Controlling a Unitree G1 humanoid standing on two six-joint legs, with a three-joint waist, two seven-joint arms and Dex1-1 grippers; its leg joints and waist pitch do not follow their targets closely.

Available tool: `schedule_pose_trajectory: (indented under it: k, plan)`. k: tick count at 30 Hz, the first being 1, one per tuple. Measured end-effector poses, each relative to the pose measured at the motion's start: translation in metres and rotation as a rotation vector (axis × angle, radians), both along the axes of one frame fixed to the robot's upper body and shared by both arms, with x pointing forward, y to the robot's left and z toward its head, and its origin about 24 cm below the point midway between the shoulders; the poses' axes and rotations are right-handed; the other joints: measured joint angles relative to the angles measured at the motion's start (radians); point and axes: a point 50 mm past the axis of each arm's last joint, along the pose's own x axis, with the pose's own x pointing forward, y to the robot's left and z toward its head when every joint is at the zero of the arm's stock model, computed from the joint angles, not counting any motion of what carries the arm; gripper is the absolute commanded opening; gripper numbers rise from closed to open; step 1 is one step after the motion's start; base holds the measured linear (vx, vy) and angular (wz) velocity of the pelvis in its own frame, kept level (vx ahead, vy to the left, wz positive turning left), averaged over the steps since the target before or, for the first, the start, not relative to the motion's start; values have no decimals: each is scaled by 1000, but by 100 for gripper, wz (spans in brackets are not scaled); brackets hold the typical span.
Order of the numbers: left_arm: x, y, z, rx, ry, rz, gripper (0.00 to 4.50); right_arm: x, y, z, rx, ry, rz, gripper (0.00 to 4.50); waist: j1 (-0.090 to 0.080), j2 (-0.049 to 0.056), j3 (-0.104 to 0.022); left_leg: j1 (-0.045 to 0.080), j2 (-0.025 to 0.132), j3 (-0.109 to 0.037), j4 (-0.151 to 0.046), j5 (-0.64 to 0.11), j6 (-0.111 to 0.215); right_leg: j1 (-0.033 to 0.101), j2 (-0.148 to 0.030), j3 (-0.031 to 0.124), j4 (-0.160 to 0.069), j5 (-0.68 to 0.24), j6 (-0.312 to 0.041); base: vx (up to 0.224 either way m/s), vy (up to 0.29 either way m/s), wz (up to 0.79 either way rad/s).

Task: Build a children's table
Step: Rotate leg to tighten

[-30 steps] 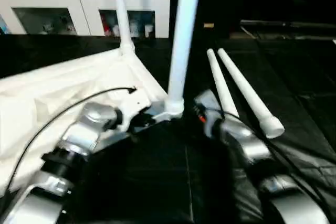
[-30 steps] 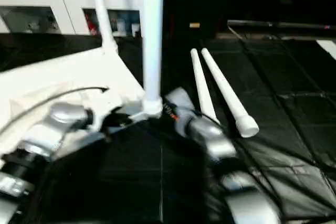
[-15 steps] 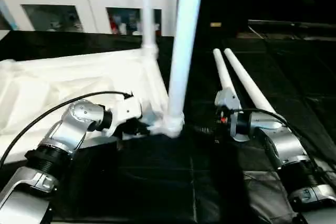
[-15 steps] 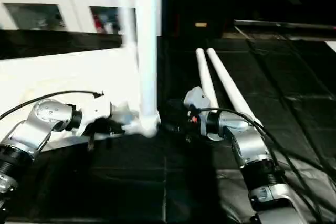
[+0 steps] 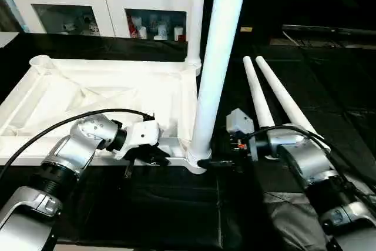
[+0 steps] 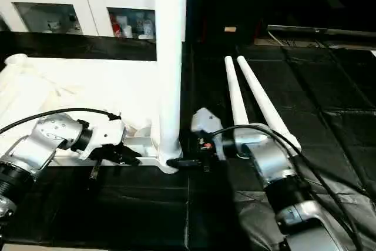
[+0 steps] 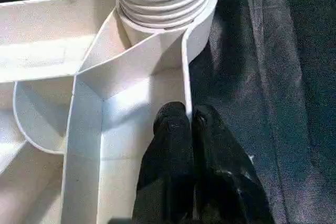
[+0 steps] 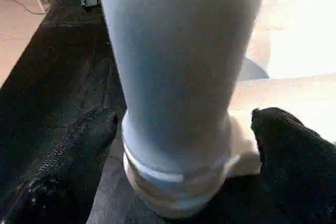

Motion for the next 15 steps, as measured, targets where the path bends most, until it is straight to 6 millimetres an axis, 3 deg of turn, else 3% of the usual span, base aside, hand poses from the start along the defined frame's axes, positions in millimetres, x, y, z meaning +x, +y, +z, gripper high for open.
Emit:
schedule_pose_trajectory:
  k: [4, 6, 15]
  plan:
    - [0, -1, 0, -2, -4, -6, 0, 0, 3, -4, 9, 23, 0, 429, 4, 0, 0, 0, 0, 0, 0, 0, 0, 0, 0, 0, 0, 0, 0, 0, 0, 0]
    - [1, -1, 0, -1, -4, -7, 0, 0, 3, -5, 11, 34, -1, 390, 4, 0, 0, 0, 0, 0, 0, 0, 0, 0, 0, 0, 0, 0, 0, 0, 0, 0]
    - [0, -1, 0, 0, -2, -16, 0, -1, 6, -8, 34, 65, 13, 316, 6, 0, 0, 0, 0, 0, 1, 0, 0, 0, 0, 0, 1, 0, 0, 0, 0, 0]
